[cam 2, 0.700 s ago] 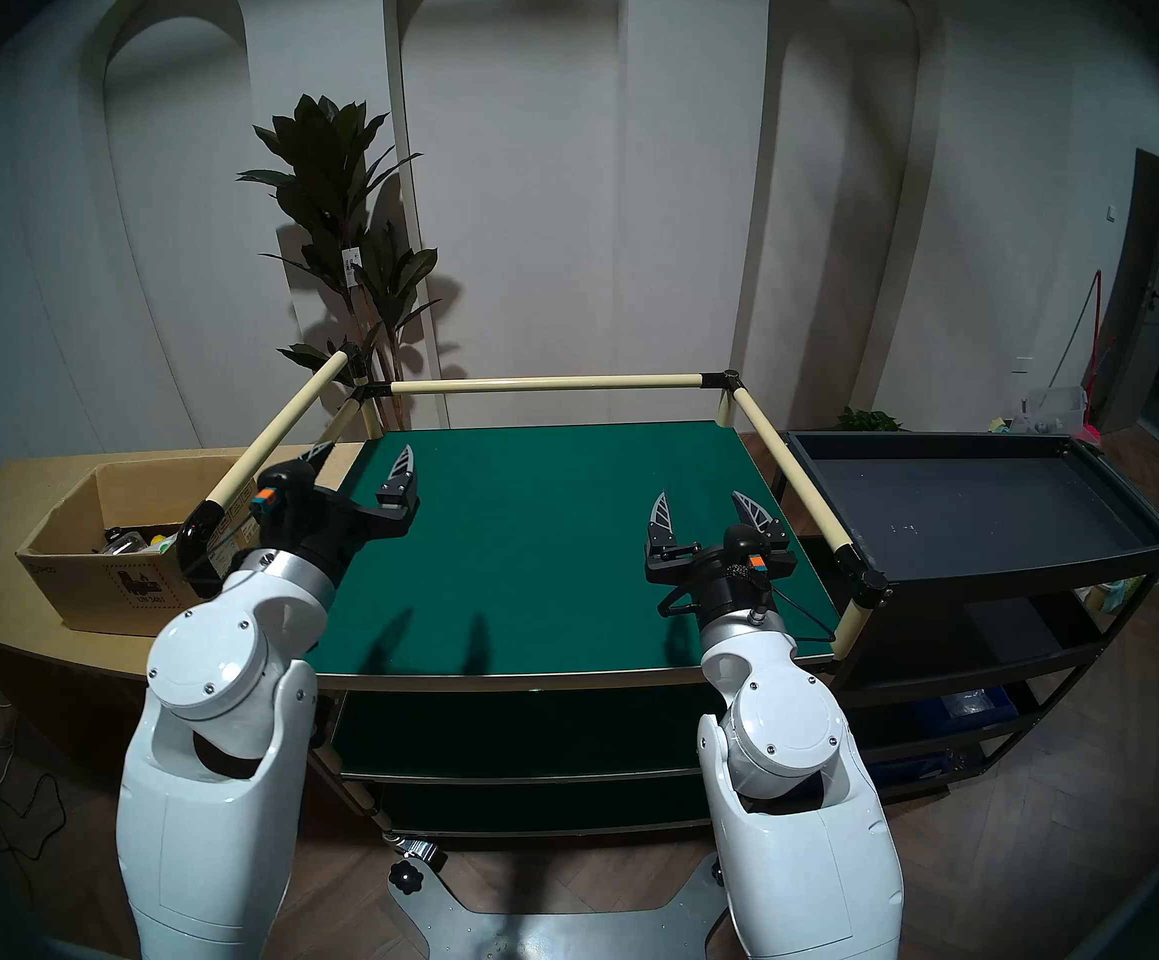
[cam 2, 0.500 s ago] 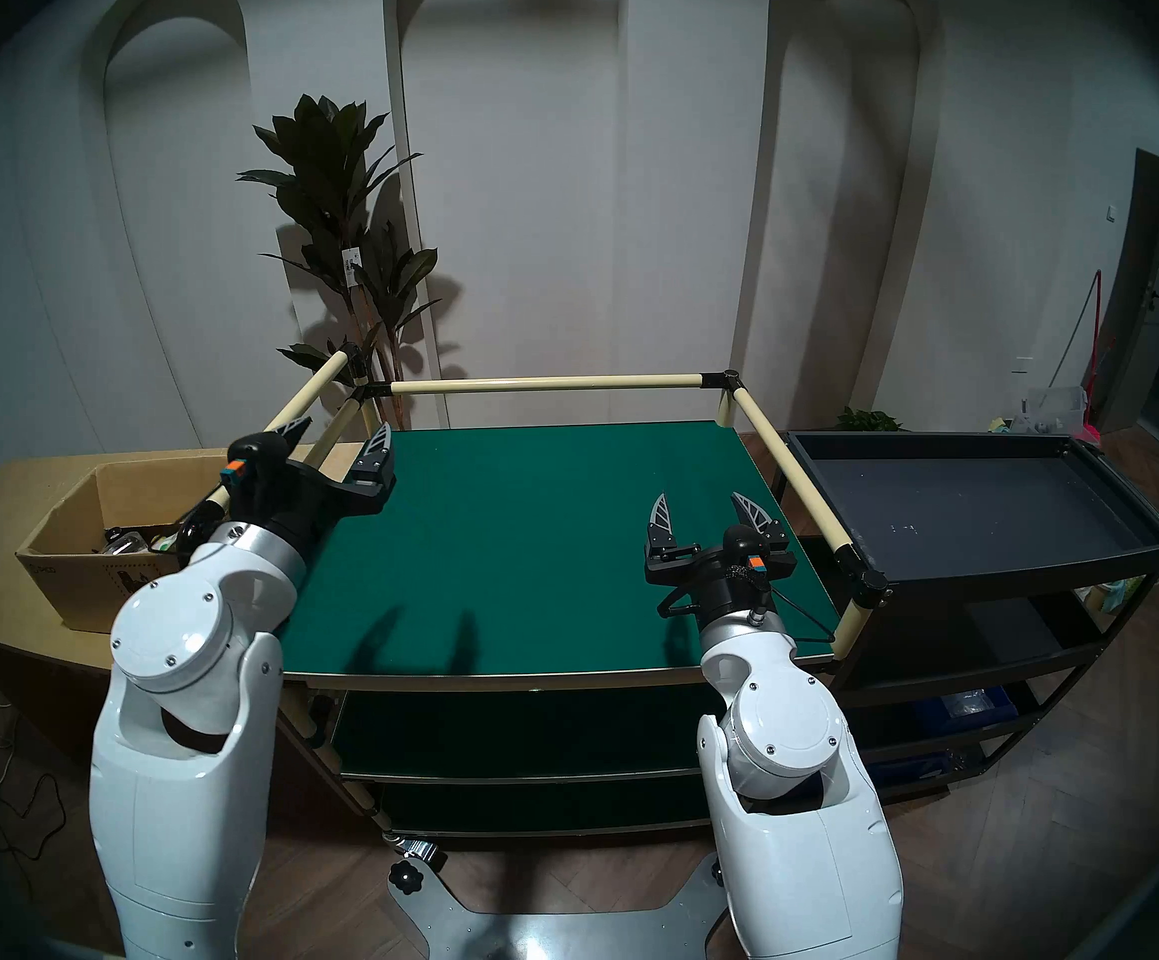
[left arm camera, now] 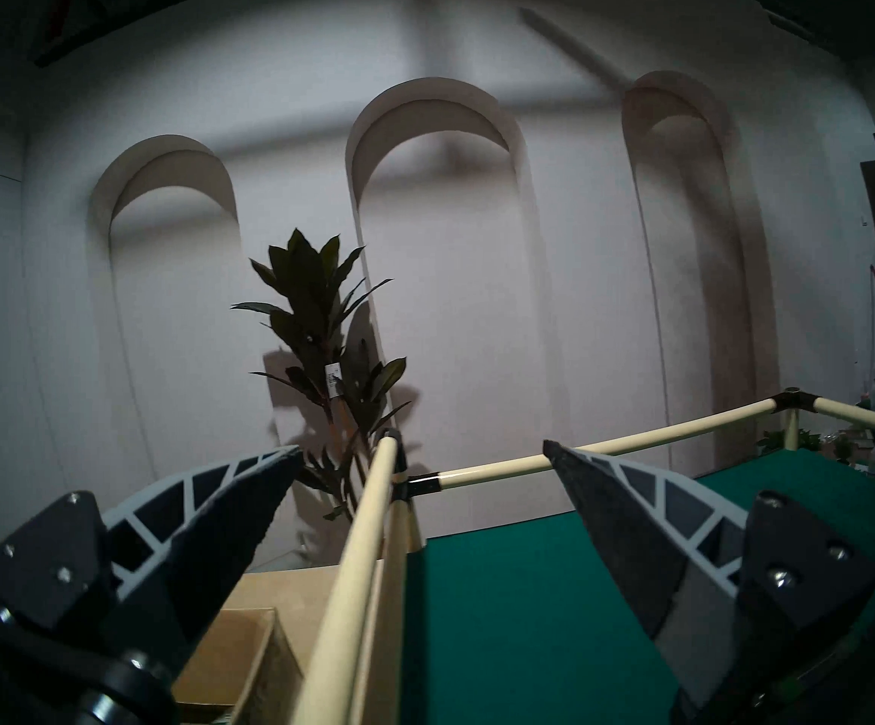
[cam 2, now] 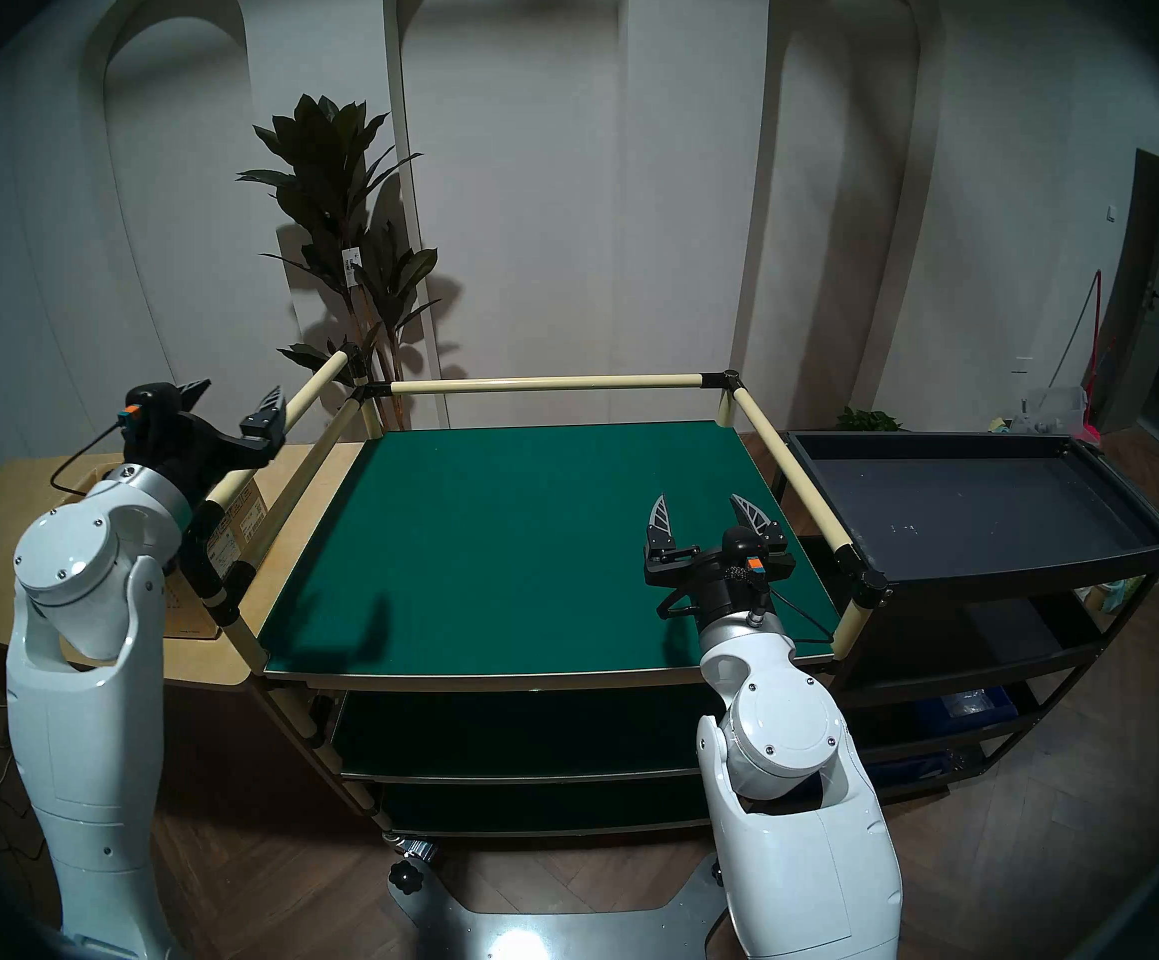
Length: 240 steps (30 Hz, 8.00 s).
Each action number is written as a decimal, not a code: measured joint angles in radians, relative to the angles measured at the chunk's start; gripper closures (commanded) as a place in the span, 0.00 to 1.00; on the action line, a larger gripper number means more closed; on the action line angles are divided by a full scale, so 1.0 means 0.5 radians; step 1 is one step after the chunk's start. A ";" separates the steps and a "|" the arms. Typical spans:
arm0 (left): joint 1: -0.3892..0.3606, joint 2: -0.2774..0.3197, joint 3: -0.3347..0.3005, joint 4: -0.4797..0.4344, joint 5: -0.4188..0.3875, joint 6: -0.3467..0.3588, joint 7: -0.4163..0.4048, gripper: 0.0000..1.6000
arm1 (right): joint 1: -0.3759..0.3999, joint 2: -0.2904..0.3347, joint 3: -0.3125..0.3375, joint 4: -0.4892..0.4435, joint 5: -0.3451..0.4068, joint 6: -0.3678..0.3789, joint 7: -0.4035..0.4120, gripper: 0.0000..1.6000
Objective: Put the storage box onto the shelf
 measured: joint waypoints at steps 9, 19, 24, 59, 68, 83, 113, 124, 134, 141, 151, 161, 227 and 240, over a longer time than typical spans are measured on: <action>-0.103 0.186 -0.311 0.328 -0.110 -0.079 -0.236 0.00 | 0.000 0.000 0.000 0.001 0.000 0.000 0.002 0.00; -0.175 0.359 -0.546 0.718 -0.226 -0.290 -0.516 0.00 | 0.000 0.000 0.000 0.001 -0.001 0.000 0.003 0.00; -0.214 0.422 -0.604 0.924 -0.269 -0.369 -0.605 0.00 | 0.000 0.000 0.000 0.001 -0.001 0.000 0.003 0.00; -0.761 0.828 -0.274 2.215 -0.388 -0.942 -0.916 0.00 | 0.001 -0.001 0.001 0.005 -0.002 0.000 0.006 0.00; -0.810 0.884 -0.291 2.491 -0.401 -1.234 -1.135 0.00 | 0.000 -0.002 0.001 0.001 -0.003 0.000 0.001 0.00; -0.998 1.128 -0.236 2.442 -0.261 -1.325 -1.505 0.00 | 0.002 -0.002 0.000 0.011 -0.003 0.000 0.000 0.00; -1.028 1.704 0.338 2.247 0.438 -1.212 -2.498 0.00 | 0.010 -0.002 0.000 0.032 -0.005 0.000 0.000 0.00; -1.015 1.859 0.709 2.138 0.752 -1.431 -2.509 0.00 | 0.012 -0.002 0.000 0.034 -0.005 0.000 0.000 0.00; -1.045 1.908 0.996 2.054 1.022 -1.713 -2.453 0.00 | 0.014 -0.002 0.000 0.035 -0.006 0.000 0.000 0.00; -1.114 1.913 1.117 2.021 1.165 -1.847 -2.308 0.00 | 0.015 -0.002 0.000 0.037 -0.006 0.000 0.000 0.00; -1.215 1.906 1.259 2.036 1.359 -1.985 -2.165 0.00 | 0.017 -0.002 0.000 0.039 -0.006 0.000 0.000 0.00; -1.327 1.804 1.358 2.161 1.477 -2.031 -2.101 0.00 | 0.019 -0.002 0.000 0.044 -0.006 0.000 0.000 0.00; -2.046 1.172 1.553 3.281 1.830 -1.860 -2.281 1.00 | 0.029 -0.002 0.000 0.052 -0.007 -0.001 0.000 0.00; -2.171 1.124 1.539 3.445 1.848 -1.876 -2.268 1.00 | 0.029 -0.002 0.000 0.052 -0.007 -0.001 0.000 0.00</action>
